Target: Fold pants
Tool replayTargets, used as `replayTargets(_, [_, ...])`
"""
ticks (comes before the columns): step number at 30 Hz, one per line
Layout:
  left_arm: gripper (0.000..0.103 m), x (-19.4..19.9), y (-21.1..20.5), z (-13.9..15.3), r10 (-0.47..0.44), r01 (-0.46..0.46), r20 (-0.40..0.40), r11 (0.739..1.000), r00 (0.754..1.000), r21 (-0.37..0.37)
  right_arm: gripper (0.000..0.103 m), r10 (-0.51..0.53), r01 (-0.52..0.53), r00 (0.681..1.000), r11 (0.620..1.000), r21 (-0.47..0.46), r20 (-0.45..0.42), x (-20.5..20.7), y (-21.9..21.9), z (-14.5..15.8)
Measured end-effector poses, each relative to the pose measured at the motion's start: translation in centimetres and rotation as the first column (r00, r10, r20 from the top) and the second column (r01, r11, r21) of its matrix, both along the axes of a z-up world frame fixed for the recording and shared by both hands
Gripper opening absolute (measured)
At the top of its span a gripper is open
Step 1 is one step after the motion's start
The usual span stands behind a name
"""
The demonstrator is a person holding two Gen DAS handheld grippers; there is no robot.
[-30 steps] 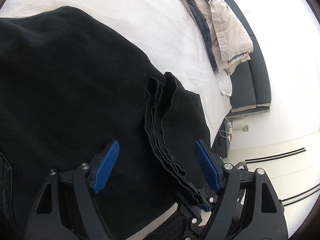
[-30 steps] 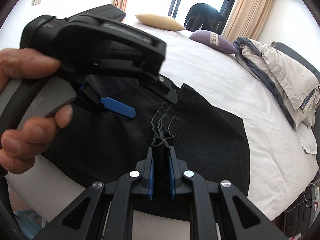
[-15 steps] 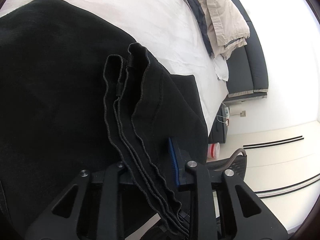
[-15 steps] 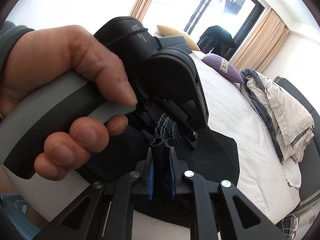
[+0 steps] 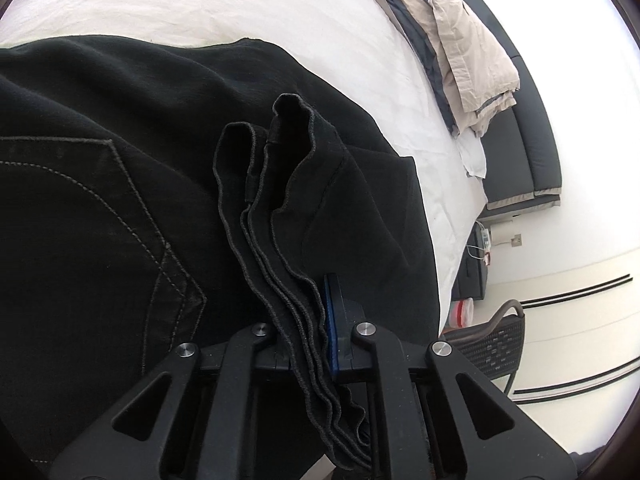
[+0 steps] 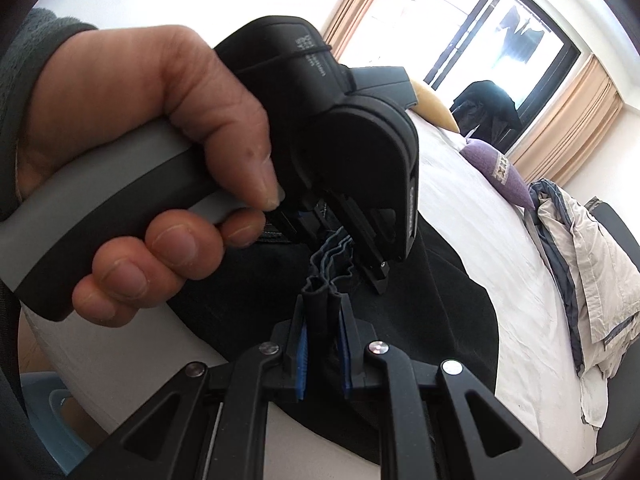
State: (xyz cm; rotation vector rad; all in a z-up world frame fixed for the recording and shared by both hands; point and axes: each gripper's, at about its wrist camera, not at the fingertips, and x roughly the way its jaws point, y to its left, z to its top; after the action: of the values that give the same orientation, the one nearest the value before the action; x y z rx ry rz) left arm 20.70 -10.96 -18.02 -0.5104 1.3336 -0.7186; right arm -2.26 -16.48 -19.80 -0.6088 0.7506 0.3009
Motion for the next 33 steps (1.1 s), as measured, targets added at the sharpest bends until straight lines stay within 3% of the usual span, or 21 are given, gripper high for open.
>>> replayTargets(12, [0.009,-0.9,3.3,-0.8,0.031,-0.031,0.007,0.999,0.999,0.024,0.015,0.061,-0.061,0.998,0.998,-0.01,-0.02,2.1,-0.7,-0.2])
replayTargets(16, [0.009,-0.7,4.3,-2.2,0.045,-0.045,-0.029,0.999,0.999,0.007,0.015,0.056,-0.055,0.996,0.998,0.008,-0.076,3.3,-1.3,-1.2])
replayTargets(21, [0.01,-0.9,5.4,-1.7,0.053,-0.052,-0.039,0.998,0.998,0.028,0.02,0.028,-0.017,0.987,0.997,0.071,-0.161,4.0,-2.7,-2.1])
replayTargets(23, [0.011,-1.1,5.7,-0.7,0.052,-0.05,-0.027,0.997,0.998,0.052,0.03,0.025,-0.001,0.98,0.993,0.121,-0.196,4.4,-3.9,-1.5])
replayTargets(25, [0.014,-1.2,6.2,0.7,0.06,-0.062,0.017,0.991,0.998,0.122,0.043,0.021,0.035,0.967,0.976,0.216,-0.252,4.8,-5.8,-0.4])
replayTargets(26, [0.014,-1.1,6.5,1.4,0.069,-0.076,0.046,0.983,0.997,0.167,0.049,0.035,0.053,0.956,0.956,0.288,-0.293,5.0,-7.2,0.4])
replayTargets(27, [0.014,-0.9,6.4,2.5,0.078,-0.092,0.076,0.976,0.994,0.196,0.05,0.065,0.069,0.942,0.923,0.38,-0.33,5.2,-8.9,1.4])
replayTargets(29, [0.014,-0.8,6.1,4.2,0.076,-0.099,0.124,0.975,0.989,0.198,0.052,0.08,0.127,0.934,0.838,0.53,-0.35,6.1,-13.5,3.4])
replayTargets(31, [0.014,-0.9,4.4,5.9,0.052,-0.08,0.169,0.983,0.984,0.162,0.052,0.036,0.244,0.92,0.726,0.642,-0.39,8.4,-19.6,4.2])
replayTargets(33, [0.014,-1.2,1.3,7.1,-0.008,-0.012,0.209,0.995,0.978,0.094,0.052,0.016,0.343,0.902,0.584,0.736,-0.432,11.2,-25.9,4.0])
